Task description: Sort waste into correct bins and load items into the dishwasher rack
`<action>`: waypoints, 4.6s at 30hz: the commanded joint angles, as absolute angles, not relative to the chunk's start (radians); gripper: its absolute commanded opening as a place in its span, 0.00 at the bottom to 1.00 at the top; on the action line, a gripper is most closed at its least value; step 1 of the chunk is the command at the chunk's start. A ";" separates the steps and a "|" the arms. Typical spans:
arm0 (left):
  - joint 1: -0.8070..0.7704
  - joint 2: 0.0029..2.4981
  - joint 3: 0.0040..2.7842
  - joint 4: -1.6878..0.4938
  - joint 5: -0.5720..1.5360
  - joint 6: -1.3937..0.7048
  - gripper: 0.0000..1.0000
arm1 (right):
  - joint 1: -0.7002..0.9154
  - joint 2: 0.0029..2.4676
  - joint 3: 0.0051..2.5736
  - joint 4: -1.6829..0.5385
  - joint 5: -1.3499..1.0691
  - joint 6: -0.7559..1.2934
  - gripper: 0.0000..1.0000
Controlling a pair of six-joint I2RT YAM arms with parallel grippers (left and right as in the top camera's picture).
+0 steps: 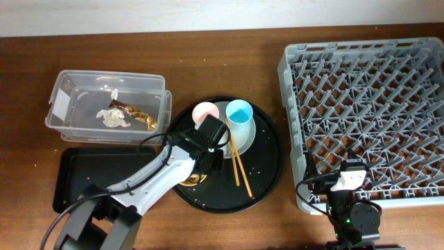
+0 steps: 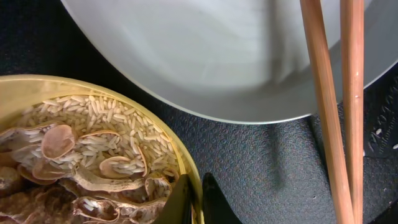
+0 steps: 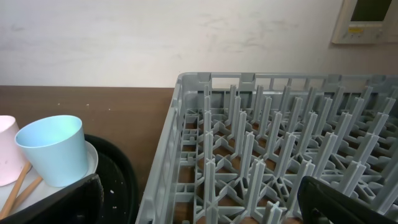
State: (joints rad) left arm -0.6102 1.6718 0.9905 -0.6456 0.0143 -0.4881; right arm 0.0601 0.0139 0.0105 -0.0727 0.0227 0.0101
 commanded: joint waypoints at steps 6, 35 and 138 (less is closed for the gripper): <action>-0.606 1.644 1.026 -0.654 0.037 -0.481 0.01 | 0.065 0.007 0.006 -0.080 0.035 0.007 0.98; -0.323 1.182 1.055 -0.876 0.093 -0.453 0.00 | 0.065 0.007 0.006 -0.080 0.035 0.007 0.98; 0.958 1.510 0.979 -1.543 1.429 0.805 0.00 | 0.065 0.007 0.006 -0.080 0.035 0.007 0.98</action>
